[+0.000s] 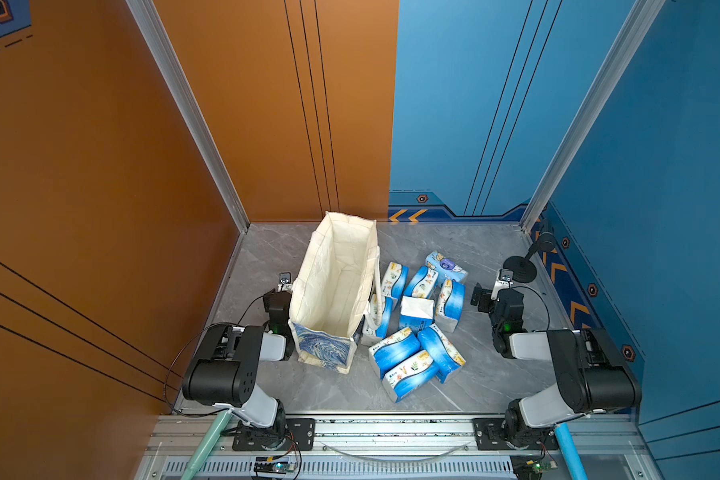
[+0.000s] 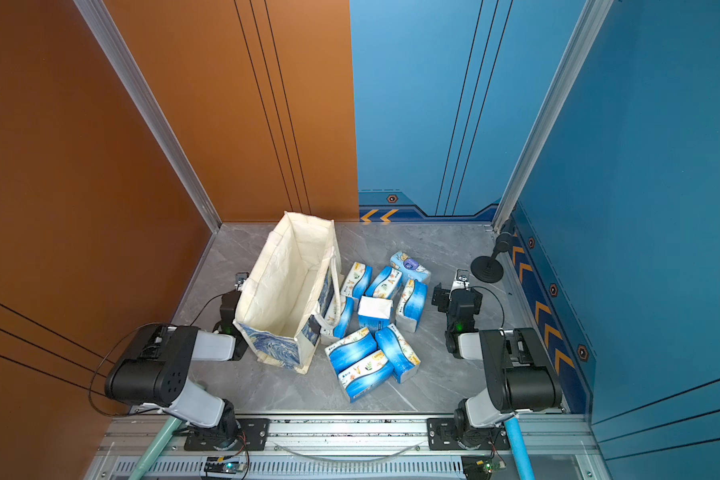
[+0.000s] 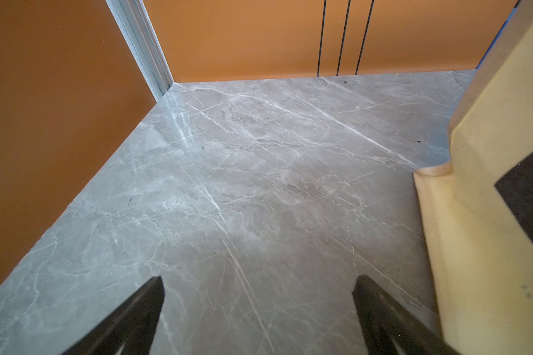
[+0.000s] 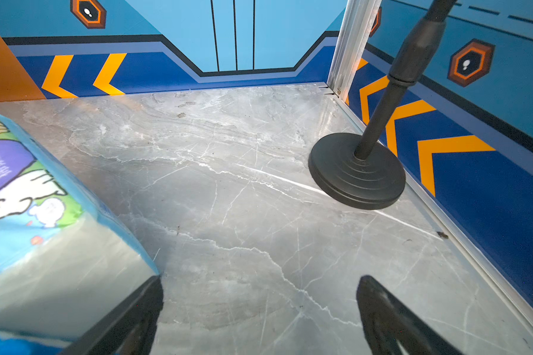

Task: Put tissues into the canvas bag
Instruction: Pick up the pack of facial tissues from the center of the board.

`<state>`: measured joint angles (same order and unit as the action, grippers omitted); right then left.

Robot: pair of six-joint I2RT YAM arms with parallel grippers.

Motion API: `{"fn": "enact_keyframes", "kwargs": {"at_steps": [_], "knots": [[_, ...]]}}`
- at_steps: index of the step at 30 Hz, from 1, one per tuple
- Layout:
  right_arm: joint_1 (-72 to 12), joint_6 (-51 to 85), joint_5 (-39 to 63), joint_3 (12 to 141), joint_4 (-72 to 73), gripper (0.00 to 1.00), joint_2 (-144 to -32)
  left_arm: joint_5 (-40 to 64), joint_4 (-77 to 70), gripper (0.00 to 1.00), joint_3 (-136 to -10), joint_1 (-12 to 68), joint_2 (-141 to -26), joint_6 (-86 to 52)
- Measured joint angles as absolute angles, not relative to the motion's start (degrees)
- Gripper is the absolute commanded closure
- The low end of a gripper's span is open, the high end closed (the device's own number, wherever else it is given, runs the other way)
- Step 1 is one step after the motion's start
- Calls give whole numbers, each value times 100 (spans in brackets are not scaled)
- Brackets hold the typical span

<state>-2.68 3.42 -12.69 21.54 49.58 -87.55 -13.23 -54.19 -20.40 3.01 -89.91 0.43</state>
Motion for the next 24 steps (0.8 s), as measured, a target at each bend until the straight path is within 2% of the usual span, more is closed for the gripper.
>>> {"fn": "enact_keyframes", "kwargs": {"at_steps": [23, 24], "knots": [[-268, 342, -1269, 2154, 4958, 0, -8755, -1310, -5419, 2, -2040, 301, -8991, 43], [-268, 342, -1269, 2154, 4958, 0, -8755, -1262, -5417, 0, -2043, 290, -8991, 45]]}}
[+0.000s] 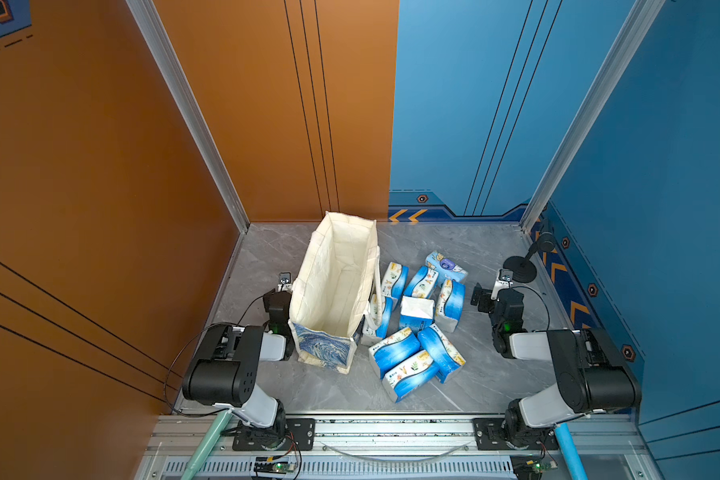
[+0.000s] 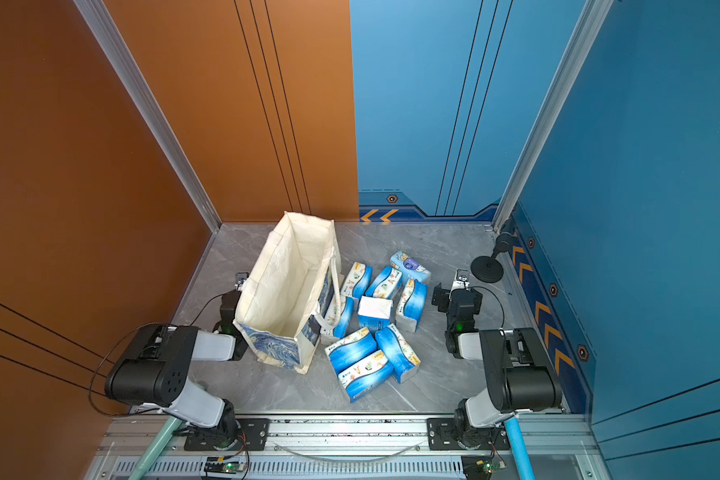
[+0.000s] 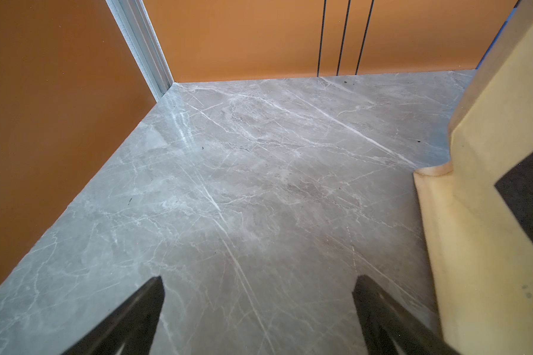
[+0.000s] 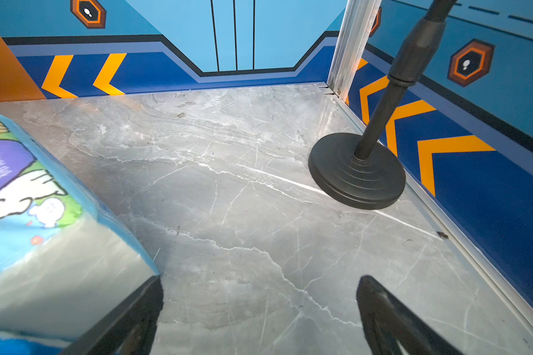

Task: Put tissues into the canvas bag
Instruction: Pick up the pack of facial tissues from the center of the board.

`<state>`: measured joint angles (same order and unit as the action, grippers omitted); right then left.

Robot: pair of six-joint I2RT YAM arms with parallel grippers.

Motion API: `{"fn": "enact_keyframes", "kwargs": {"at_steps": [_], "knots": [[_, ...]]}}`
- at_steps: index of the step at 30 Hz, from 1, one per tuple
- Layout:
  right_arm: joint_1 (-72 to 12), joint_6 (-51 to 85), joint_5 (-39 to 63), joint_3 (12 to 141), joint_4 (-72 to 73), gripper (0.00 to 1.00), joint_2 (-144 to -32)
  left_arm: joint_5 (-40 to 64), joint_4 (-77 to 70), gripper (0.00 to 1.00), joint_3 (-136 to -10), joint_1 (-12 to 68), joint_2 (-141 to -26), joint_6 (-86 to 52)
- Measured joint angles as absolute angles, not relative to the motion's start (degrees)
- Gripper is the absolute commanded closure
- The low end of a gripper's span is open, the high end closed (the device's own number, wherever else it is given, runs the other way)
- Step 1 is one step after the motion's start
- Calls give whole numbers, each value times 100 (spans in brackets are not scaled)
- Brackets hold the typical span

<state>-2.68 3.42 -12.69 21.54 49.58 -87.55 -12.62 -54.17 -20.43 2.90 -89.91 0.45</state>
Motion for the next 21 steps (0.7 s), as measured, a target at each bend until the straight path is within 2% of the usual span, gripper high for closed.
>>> {"fn": "enact_keyframes", "kwargs": {"at_steps": [3, 4, 6, 9, 13, 15, 18, 21], "knots": [[-268, 329, -1260, 2154, 4958, 17, -8755, -989, -5363, 25, -2073, 191, -8991, -1], [-257, 333, -1238, 2154, 4956, 21, -8755, -913, -5352, 30, -2082, 152, -8991, -3], [-250, 381, -1219, 2156, 4947, 24, -8753, -825, -5306, 39, -2097, 106, -8989, 10], [-191, 458, -1223, 2248, 4493, 24, -8558, -821, -4794, 49, -2248, 97, -8785, -16], [-54, 626, -1271, 2567, 3555, 24, -7603, -1214, -3629, 49, -2703, 309, -7793, -30], [-36, 714, -1308, 2792, 3081, 23, -7074, -1481, -2969, 55, -3068, 491, -7214, -93], [-36, 886, -1308, 3562, 1927, 23, -6578, -1846, -1614, 60, -4032, 696, -6482, -320], [-43, 1114, -1173, 4375, 834, 23, -6447, -2058, -261, 59, -5142, 720, -5970, -607]]}}
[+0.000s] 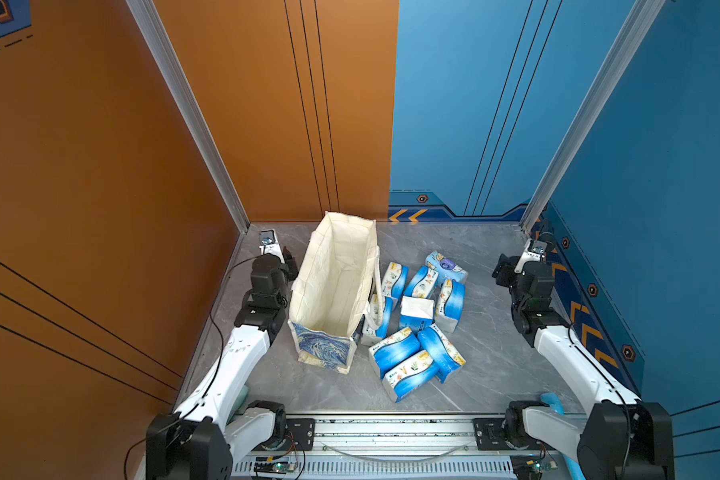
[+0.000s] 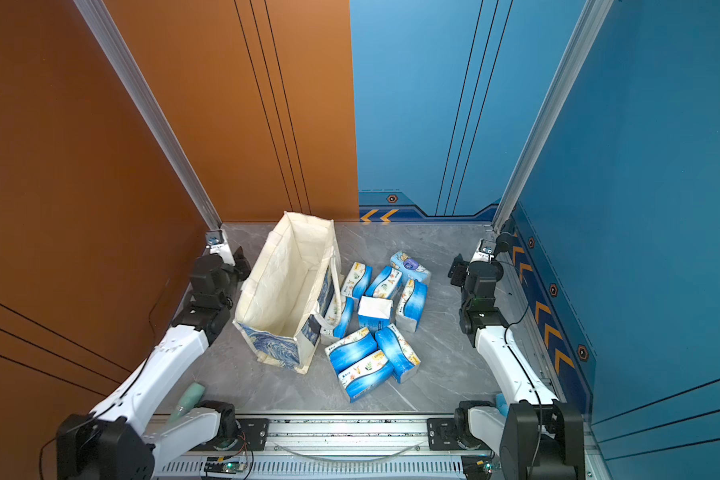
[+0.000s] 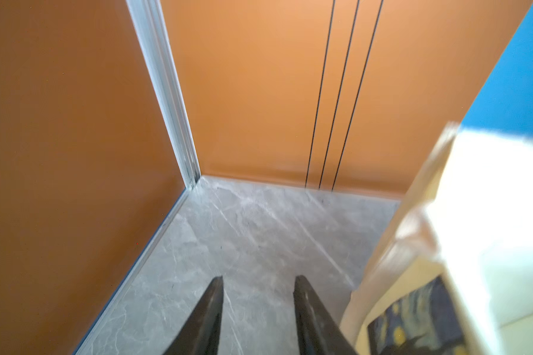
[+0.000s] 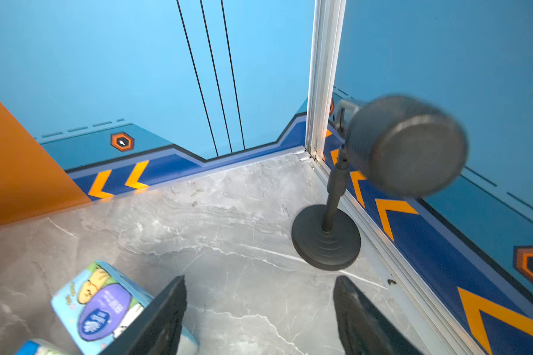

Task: Put tissues into the canvas bag
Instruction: Pick up the pack of facial tissues from the center of the board.

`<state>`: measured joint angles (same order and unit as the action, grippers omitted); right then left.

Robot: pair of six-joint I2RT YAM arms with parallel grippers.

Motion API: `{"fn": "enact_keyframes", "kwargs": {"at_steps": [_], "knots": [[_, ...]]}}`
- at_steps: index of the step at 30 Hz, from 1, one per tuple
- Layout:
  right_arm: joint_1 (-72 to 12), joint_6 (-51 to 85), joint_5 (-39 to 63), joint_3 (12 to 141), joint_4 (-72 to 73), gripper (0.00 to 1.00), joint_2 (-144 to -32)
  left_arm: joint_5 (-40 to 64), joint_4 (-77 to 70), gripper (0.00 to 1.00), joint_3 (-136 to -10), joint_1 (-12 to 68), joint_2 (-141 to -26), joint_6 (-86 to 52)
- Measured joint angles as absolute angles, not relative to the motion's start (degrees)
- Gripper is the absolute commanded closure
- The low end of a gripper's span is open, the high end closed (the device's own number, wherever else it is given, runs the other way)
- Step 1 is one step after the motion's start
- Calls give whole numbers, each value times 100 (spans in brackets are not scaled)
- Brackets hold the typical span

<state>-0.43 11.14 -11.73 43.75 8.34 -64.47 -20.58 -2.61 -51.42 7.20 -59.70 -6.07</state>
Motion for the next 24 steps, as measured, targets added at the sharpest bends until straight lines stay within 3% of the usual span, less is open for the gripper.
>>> {"fn": "enact_keyframes", "kwargs": {"at_steps": [7, 12, 16, 22, 24], "knots": [[-438, 1509, -331, 5583, -1509, 22, -6641, -1468, 2565, 64, -7596, 718, -5953, -985], [-1306, 1441, 8, 6132, -2709, 20, -6785, -598, 3800, 67, -8005, 687, -6351, -1153], [-1809, 1420, 139, 6222, -3304, 19, -6810, 16, 4619, 79, -8221, 637, -6899, -1179], [-1896, 1437, 139, 6254, -3736, 19, -6995, 742, 5212, 73, -8687, 644, -7441, -1170], [-1922, 1448, 137, 6254, -3800, 19, -7043, 878, 5273, 66, -8755, 644, -7507, -1160]]}}
